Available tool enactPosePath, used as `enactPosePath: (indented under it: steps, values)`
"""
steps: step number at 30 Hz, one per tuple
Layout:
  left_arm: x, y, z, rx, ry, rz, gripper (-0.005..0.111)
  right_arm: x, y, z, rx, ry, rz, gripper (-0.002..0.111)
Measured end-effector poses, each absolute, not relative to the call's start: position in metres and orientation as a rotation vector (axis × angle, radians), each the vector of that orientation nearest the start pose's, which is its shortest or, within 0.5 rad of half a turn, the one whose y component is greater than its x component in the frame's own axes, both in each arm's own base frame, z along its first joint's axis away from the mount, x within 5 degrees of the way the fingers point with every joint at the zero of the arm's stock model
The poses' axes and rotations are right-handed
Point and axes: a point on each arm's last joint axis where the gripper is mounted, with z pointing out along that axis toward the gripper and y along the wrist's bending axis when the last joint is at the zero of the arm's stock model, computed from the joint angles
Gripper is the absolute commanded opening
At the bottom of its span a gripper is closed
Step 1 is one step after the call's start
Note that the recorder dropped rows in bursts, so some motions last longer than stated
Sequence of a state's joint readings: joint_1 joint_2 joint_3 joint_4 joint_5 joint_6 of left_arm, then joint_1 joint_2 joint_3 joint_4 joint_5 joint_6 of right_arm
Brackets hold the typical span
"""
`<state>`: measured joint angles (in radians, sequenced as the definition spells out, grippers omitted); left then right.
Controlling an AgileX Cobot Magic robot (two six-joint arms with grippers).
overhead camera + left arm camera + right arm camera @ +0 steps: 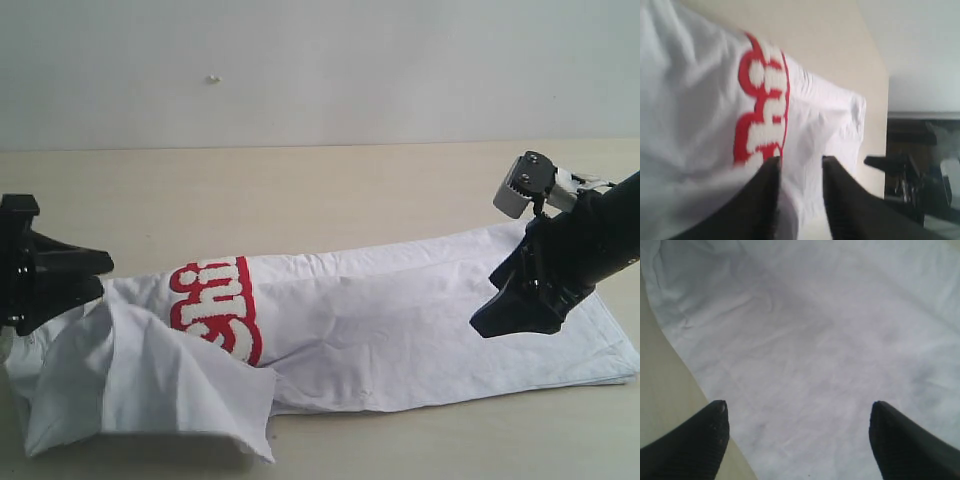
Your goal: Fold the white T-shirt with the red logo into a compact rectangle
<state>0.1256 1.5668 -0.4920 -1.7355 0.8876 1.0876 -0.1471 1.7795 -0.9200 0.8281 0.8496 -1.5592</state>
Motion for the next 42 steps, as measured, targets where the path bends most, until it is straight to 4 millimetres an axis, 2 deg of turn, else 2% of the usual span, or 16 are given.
enactPosePath:
  steps: [2, 5, 9, 12, 14, 17, 21, 22, 25, 28, 29, 31, 33, 34, 38, 42]
  values:
    - [0.249, -0.031, 0.168, -0.622, 2.285, -1.285, 0.076, 0.306, 0.006, 0.157, -1.075, 2.433, 0.590, 0.074]
    - [0.260, -0.023, 0.162, -0.711, 2.287, -1.250, 0.077, 0.306, 0.006, 0.157, -1.075, 2.433, 0.592, 0.074]
    - [0.267, -0.025, 0.160, -0.691, 2.297, -1.312, 0.056, 0.305, 0.006, 0.157, -1.078, 2.433, 0.601, 0.074]
    - [0.263, -0.031, 0.164, -0.525, 2.356, -1.378, 0.035, 0.305, 0.006, 0.157, -1.081, 2.433, 0.609, 0.074]
    - [0.256, -0.035, 0.164, -0.385, 2.416, -1.403, 0.028, 0.305, 0.006, 0.157, -1.081, 2.433, 0.609, 0.074]
    - [0.232, -0.039, 0.163, -0.205, 2.505, -1.377, 0.024, 0.305, 0.006, 0.157, -1.081, 2.433, 0.609, 0.074]
    - [0.198, -0.040, 0.161, -0.132, 2.518, -1.226, 0.002, 0.305, 0.006, 0.157, -1.081, 2.433, 0.609, 0.074]
    - [0.189, -0.039, 0.162, -0.121, 2.511, -1.171, 0.000, 0.305, 0.006, 0.157, -1.081, 2.433, 0.609, 0.074]
    - [0.156, -0.041, 0.173, -0.091, 2.389, -1.018, 0.000, 0.305, 0.006, 0.157, -1.080, 2.433, 0.606, 0.074]
    - [0.135, -0.044, 0.185, -0.075, 2.308, -0.986, 0.000, 0.305, 0.006, 0.157, -1.079, 2.433, 0.605, 0.074]
    - [0.125, -0.045, 0.183, -0.055, 2.313, -0.974, 0.005, 0.305, 0.006, 0.157, -1.079, 2.433, 0.605, 0.074]
    - [0.108, -0.048, 0.174, -0.052, 2.335, -0.966, 0.030, 0.305, 0.006, 0.157, -1.079, 2.433, 0.605, 0.074]
    - [0.102, -0.049, 0.173, -0.054, 2.326, -0.974, 0.058, 0.305, 0.006, 0.157, -1.079, 2.433, 0.605, 0.074]
    - [0.099, -0.050, 0.172, -0.057, 2.322, -0.983, 0.064, 0.305, 0.006, 0.157, -1.079, 2.433, 0.605, 0.074]
    - [0.092, -0.052, 0.166, -0.164, 2.350, -1.047, 0.049, 0.305, 0.006, 0.157, -1.079, 2.433, 0.605, 0.074]
    - [0.083, -0.054, 0.155, -0.167, 2.377, -1.057, 0.049, 0.305, 0.006, 0.157, -1.081, 2.433, 0.609, 0.074]
